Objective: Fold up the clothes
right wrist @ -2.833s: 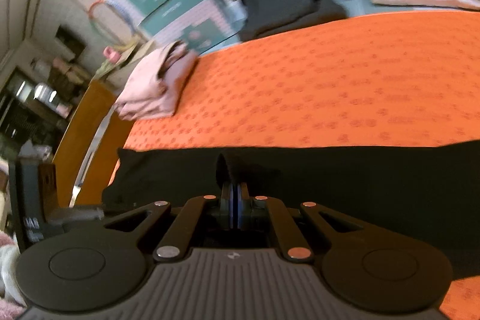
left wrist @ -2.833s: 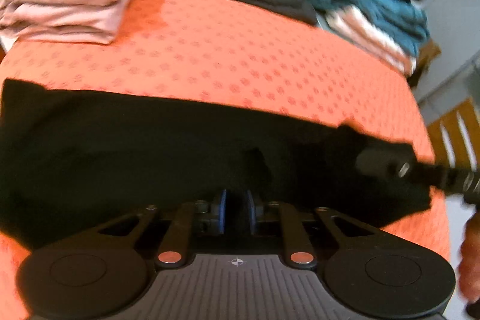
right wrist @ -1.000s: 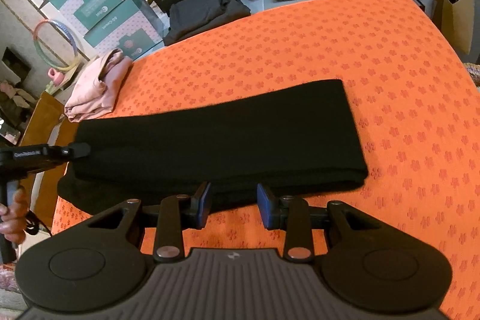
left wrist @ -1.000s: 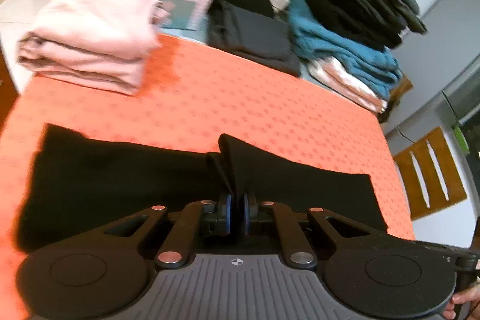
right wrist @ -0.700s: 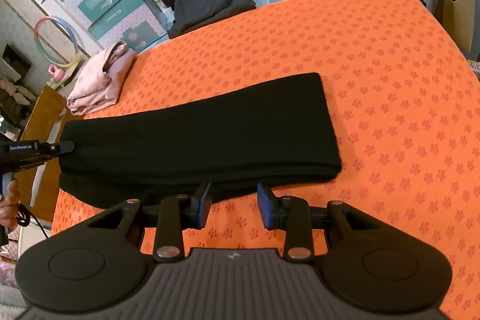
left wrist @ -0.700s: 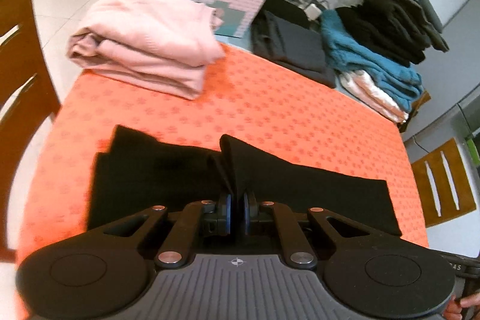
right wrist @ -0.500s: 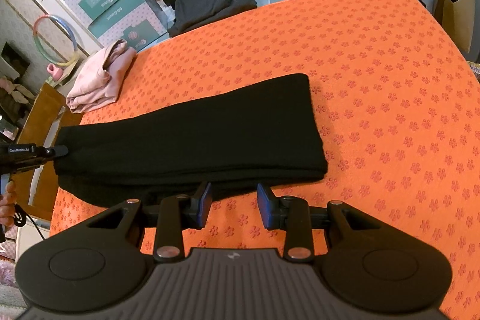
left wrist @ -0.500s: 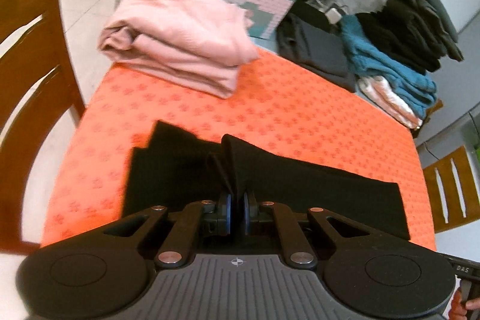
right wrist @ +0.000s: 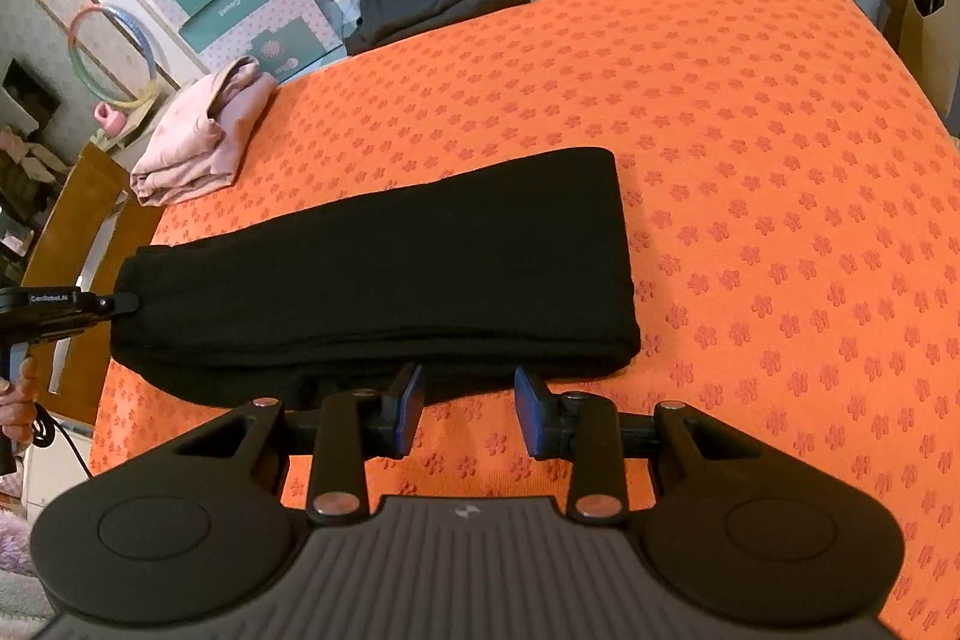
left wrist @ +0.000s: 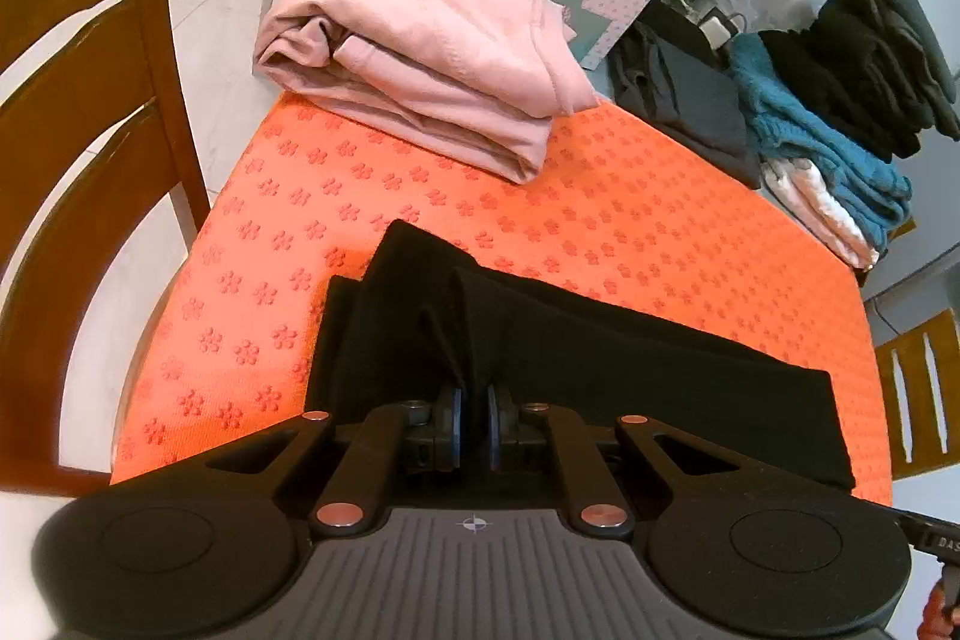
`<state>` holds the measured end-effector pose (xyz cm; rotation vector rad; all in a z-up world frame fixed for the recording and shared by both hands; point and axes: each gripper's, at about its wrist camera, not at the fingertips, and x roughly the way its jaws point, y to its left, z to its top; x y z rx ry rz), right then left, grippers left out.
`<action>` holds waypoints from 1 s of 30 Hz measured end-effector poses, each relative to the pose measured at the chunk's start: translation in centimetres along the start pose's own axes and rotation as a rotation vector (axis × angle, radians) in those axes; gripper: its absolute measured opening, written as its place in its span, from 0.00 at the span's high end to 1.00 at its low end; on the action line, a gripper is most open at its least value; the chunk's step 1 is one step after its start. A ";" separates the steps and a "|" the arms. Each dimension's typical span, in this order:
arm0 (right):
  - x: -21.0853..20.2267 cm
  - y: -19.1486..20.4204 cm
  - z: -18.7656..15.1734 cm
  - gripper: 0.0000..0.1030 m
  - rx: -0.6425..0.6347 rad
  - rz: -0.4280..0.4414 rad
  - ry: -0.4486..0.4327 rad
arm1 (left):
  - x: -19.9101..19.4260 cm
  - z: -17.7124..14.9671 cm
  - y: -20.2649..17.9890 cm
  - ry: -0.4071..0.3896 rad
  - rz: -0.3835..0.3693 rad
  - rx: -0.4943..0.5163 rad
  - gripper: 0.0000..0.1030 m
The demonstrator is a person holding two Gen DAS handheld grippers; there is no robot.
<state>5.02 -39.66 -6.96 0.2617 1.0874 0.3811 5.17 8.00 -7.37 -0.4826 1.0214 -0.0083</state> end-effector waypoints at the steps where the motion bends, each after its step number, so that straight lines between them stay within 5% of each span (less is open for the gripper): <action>1: 0.0 0.0 0.1 0.61 -0.001 -0.002 0.001 | 0.1 0.0 0.1 0.002 0.001 -0.005 0.89; 8: 0.4 -0.5 0.6 0.61 0.000 -0.016 0.004 | 0.1 0.0 0.5 0.002 0.019 -0.035 0.85; 18: 1.7 -0.3 2.9 0.59 -0.051 -0.037 -0.015 | -3.9 0.6 -2.1 -0.122 -0.005 0.029 0.77; 24: 3.6 1.3 4.9 0.56 -0.175 -0.068 -0.019 | -0.8 0.1 -4.1 -0.059 -0.017 0.100 0.75; 30: 6.4 2.0 5.3 0.56 -0.288 -0.108 0.018 | 2.0 -0.6 -2.6 0.001 0.057 0.078 0.77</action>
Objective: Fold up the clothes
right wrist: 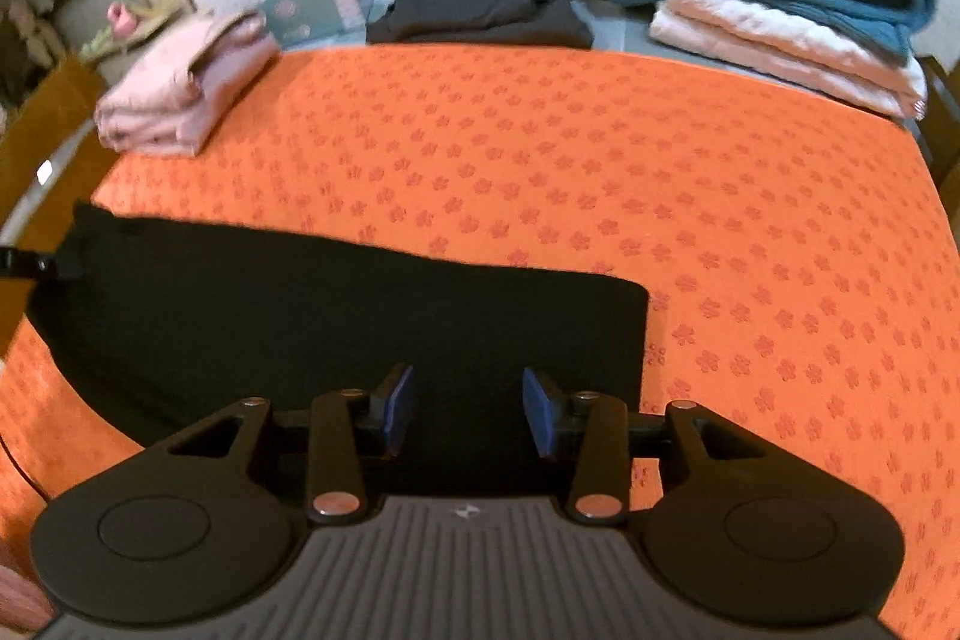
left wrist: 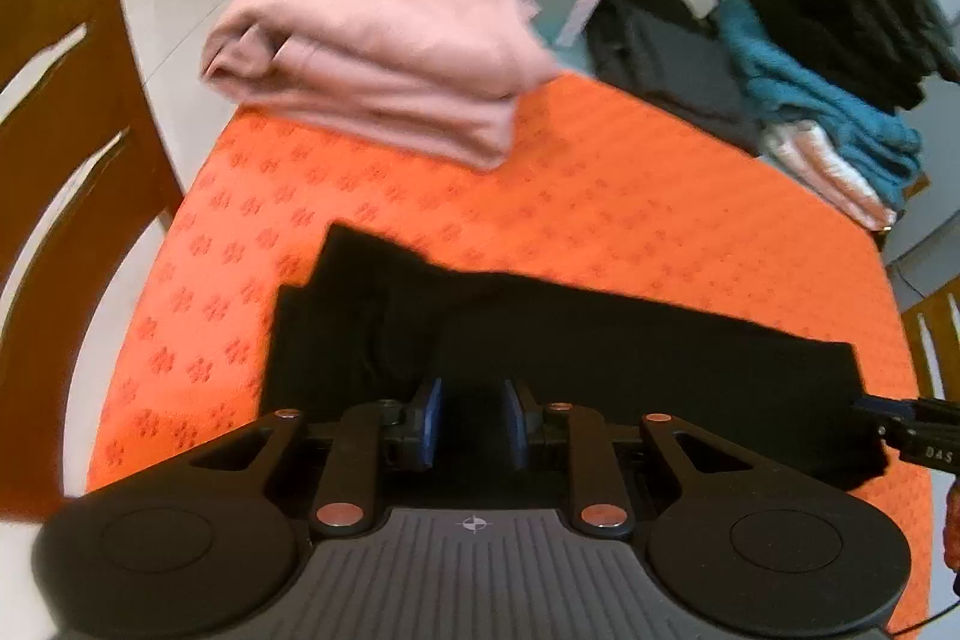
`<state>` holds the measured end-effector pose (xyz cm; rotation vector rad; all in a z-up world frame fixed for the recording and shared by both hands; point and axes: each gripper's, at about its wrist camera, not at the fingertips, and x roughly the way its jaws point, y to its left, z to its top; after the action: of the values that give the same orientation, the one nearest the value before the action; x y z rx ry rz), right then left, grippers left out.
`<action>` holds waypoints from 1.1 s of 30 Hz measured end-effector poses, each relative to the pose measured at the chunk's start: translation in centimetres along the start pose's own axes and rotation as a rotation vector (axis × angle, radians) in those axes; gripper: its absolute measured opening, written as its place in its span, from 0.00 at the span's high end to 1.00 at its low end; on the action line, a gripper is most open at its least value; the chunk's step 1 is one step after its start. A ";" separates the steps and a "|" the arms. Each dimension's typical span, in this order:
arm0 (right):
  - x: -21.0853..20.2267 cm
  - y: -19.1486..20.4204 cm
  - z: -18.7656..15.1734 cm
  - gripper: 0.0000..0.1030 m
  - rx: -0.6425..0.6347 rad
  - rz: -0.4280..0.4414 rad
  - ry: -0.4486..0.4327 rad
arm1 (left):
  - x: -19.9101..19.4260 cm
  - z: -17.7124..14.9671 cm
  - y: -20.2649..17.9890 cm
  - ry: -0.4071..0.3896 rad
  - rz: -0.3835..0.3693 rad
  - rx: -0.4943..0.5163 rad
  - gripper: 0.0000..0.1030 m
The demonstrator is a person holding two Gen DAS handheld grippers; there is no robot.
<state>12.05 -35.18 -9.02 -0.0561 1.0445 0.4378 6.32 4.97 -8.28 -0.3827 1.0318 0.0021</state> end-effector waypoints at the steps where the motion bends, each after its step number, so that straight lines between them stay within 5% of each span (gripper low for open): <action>1: 0.5 0.0 -0.1 0.56 -0.008 -0.004 0.010 | 0.2 -0.1 0.5 0.003 -0.012 -0.021 0.77; 5: 1.1 0.2 -0.7 0.45 -0.031 -0.001 0.005 | 0.7 -0.2 2.1 0.008 -0.056 -0.092 0.81; 12: -0.3 -1.1 -0.8 0.45 0.068 -0.014 -0.030 | 0.6 0.1 2.4 0.014 -0.078 -0.152 0.81; 19: -1.2 -4.0 -2.8 0.45 0.229 -0.051 -0.035 | -1.5 0.8 0.0 -0.030 -0.053 -0.134 0.47; 33: -1.2 -5.2 -5.1 0.45 0.425 -0.039 -0.083 | -2.0 1.4 -6.3 -0.017 -0.187 -0.109 0.40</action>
<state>9.31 -41.53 -11.45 0.3175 1.0345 0.1749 7.56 -0.17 -4.00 -0.5763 0.9782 -0.1063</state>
